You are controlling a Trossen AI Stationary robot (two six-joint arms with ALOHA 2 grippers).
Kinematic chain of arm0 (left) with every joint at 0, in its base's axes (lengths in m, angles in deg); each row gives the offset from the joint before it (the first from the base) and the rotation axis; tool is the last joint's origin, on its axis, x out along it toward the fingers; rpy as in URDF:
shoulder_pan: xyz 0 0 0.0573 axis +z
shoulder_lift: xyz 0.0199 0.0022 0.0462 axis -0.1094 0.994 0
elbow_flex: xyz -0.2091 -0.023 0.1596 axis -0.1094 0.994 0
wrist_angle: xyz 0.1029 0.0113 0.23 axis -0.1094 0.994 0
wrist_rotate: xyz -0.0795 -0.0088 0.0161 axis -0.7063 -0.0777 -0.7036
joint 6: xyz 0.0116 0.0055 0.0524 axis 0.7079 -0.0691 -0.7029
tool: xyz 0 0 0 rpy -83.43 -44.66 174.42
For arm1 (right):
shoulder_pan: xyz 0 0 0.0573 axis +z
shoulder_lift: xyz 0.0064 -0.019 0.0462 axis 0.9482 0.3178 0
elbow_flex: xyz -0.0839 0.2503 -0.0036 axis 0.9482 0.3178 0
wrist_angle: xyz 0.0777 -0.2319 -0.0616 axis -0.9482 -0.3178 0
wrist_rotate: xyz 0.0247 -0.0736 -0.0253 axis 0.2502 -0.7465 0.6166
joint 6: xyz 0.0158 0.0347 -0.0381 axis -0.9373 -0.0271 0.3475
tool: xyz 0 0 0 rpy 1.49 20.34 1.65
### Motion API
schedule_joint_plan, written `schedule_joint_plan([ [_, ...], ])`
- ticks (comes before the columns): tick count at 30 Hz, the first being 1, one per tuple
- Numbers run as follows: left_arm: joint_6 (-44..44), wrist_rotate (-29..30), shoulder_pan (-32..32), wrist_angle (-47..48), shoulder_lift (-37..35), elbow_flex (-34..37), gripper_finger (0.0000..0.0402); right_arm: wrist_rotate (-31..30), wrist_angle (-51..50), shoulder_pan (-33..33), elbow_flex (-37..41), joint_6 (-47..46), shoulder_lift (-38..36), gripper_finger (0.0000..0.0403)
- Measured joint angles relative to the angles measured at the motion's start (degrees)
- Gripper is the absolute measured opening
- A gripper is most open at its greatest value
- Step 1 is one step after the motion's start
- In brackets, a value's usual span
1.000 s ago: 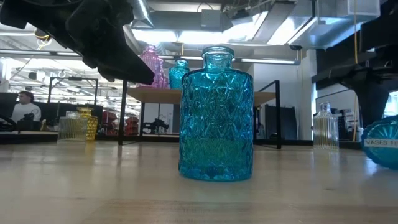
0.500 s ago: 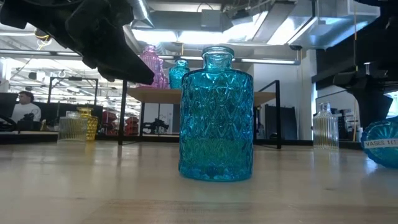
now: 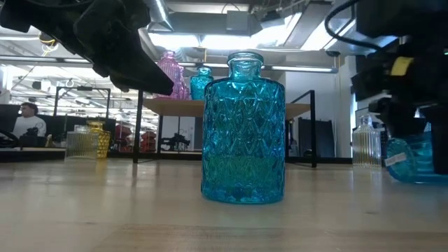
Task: Sort vases onto shelf
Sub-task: Put the right blue flower vase on the shelf aligned with the other blue flower vase
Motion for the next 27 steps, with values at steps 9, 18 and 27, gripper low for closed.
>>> schedule_joint_plan([
  [9,0.0,0.0,0.0,0.0,0.0,0.01,0.0133,-1.27,-3.63,-2.06,-4.11,3.08,0.22,0.0252],
  [18,0.0,0.0,0.0,-0.02,0.0,0.02,0.0133,-6.9,-16.89,-4.79,-13.53,5.17,0.18,0.0259],
  [27,0.07,-0.02,0.0,0.17,0.0,0.02,0.0133,-8.26,-36.97,-11.72,-21.97,11.01,5.7,0.026],
])
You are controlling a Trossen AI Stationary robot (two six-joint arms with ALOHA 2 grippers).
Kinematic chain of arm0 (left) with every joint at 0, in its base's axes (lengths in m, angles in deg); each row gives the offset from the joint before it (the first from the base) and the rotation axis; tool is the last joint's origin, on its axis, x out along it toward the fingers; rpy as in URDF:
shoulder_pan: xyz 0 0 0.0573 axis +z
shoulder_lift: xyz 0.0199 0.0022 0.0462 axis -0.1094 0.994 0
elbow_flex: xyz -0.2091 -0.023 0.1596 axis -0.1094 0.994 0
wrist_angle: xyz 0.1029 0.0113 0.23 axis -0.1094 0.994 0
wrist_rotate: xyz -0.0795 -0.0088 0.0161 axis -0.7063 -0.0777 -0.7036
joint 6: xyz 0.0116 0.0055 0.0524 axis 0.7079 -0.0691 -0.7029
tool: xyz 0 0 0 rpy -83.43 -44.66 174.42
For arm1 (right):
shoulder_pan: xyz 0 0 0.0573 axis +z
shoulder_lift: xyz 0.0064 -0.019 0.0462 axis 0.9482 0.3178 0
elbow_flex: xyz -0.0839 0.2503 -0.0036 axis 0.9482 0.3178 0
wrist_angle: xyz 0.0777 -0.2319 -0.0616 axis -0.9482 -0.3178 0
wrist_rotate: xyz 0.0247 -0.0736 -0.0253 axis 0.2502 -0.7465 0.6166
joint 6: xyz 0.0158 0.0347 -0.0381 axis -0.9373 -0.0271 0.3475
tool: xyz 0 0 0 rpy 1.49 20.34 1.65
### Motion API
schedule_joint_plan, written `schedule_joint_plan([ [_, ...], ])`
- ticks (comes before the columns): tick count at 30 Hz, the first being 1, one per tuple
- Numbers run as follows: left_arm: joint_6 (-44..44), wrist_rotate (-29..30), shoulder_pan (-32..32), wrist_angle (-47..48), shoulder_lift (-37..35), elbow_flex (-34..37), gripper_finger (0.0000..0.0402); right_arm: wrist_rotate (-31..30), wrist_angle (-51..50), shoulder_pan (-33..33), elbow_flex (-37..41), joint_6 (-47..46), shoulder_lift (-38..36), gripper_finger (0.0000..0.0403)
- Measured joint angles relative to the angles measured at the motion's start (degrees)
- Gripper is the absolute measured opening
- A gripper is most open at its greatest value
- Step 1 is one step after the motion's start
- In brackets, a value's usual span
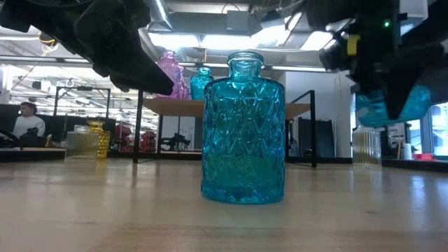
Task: Sort vases onto shelf
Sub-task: Put the right blue flower vase on the shelf aligned with the other blue flower vase
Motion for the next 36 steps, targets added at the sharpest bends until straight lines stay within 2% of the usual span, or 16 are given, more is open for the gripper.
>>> schedule_joint_plan([
  [7,0.02,-0.08,0.0,0.09,0.0,-0.02,0.0133,7.47,-7.64,-1.55,0.89,2.91,9.13,0.0255],
  [17,0.11,-0.79,0.0,0.07,0.0,-0.01,0.0133,17.02,-5.71,-1.4,0.83,6.73,20.94,0.026],
  [26,0.09,-0.85,0.0,0.07,0.0,0.0,0.0133,19.75,-2.9,-1.42,0.77,9.11,24.91,0.0261],
  [36,0.09,-0.85,0.0,0.07,0.0,-0.02,0.0133,19.13,-1.92,-1.42,0.61,10.0,24.95,0.0262],
])
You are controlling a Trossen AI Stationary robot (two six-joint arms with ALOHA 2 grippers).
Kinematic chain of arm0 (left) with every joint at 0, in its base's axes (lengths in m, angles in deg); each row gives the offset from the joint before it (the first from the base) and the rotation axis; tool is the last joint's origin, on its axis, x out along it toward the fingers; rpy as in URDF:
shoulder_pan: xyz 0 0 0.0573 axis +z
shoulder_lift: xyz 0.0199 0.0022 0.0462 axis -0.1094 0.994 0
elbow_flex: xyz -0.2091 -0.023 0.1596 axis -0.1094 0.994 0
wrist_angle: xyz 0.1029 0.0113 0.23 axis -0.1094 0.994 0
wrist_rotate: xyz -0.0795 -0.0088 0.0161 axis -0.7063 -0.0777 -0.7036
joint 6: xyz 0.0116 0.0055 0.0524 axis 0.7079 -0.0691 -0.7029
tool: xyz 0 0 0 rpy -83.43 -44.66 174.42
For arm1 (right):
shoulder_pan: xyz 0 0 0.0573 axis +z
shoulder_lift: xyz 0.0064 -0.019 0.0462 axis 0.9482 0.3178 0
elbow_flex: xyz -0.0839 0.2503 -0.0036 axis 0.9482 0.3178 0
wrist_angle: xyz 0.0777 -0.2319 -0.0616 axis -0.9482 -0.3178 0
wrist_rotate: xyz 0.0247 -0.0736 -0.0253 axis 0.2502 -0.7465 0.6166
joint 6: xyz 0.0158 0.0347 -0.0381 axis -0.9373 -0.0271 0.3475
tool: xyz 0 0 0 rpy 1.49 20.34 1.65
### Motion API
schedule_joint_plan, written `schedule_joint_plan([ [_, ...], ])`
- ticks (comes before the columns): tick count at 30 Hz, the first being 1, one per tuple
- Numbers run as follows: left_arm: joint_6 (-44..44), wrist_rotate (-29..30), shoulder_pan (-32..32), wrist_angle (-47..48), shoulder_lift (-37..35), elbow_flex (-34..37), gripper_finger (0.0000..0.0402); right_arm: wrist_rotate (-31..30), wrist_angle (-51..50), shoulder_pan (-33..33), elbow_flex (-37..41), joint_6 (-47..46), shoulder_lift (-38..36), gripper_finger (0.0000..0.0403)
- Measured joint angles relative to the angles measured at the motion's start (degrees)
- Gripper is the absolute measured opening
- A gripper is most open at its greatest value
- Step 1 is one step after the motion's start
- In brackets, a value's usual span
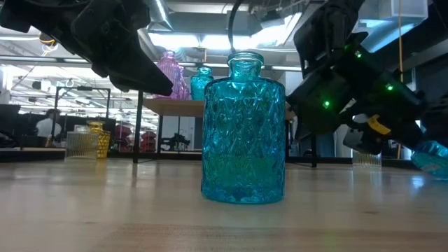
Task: Sort vases onto shelf
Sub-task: Put the right blue flower vase on the shelf aligned with the other blue flower vase
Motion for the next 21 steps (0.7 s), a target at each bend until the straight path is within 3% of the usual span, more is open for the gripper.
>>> schedule_joint_plan([
  [14,-0.05,-0.44,0.0,0.2,0.0,0.01,0.0133,-1.62,4.96,0.0,-4.75,1.29,0.04,0.0263],
  [21,-0.02,-2.22,-0.02,0.23,0.0,0.0,0.0133,-2.86,6.83,0.0,-4.79,1.07,0.09,0.0315],
])
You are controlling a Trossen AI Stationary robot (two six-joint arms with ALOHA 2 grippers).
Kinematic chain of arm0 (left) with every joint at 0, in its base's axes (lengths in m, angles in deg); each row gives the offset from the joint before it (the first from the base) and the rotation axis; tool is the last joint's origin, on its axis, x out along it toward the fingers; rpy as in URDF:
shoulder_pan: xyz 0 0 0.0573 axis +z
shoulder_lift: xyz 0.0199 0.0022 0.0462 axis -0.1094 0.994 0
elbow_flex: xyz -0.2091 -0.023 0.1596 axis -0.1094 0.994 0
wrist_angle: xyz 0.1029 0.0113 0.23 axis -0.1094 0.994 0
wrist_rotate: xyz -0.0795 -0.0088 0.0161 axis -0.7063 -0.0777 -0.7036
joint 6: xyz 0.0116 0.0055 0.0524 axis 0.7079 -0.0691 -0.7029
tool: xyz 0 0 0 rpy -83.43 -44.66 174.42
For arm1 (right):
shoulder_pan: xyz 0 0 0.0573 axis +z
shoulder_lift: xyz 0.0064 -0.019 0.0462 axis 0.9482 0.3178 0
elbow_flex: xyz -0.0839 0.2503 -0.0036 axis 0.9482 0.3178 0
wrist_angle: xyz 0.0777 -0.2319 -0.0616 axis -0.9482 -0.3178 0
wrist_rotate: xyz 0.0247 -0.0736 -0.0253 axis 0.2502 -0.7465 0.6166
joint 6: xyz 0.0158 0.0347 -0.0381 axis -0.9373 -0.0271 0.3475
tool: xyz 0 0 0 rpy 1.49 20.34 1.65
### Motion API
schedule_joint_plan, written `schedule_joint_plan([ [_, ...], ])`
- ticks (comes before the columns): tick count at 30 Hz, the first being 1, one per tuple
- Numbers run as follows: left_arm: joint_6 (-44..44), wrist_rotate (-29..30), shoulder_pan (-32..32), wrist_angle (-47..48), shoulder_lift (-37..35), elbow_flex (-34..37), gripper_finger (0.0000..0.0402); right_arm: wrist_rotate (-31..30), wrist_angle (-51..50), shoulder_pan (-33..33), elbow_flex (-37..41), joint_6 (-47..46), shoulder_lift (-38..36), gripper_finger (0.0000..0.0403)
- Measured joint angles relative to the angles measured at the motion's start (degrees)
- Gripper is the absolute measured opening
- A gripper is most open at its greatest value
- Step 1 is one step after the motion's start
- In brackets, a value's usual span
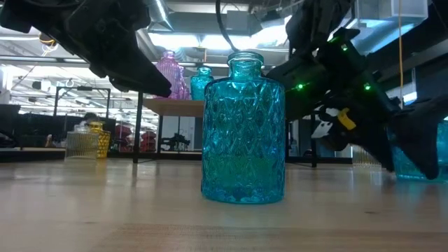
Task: Sort vases onto shelf
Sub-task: Put the right blue flower vase on the shelf aligned with the other blue flower vase
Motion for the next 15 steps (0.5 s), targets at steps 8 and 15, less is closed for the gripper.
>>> schedule_joint_plan([
  [8,0.0,0.41,0.0,-0.03,0.0,0.0,0.0133,-0.36,-1.37,0.04,-3.54,0.0,-0.44,0.0345],
  [15,0.0,0.36,0.0,0.03,0.0,0.01,0.0133,-0.21,-1.47,0.04,-6.37,1.49,-8.08,0.0346],
])
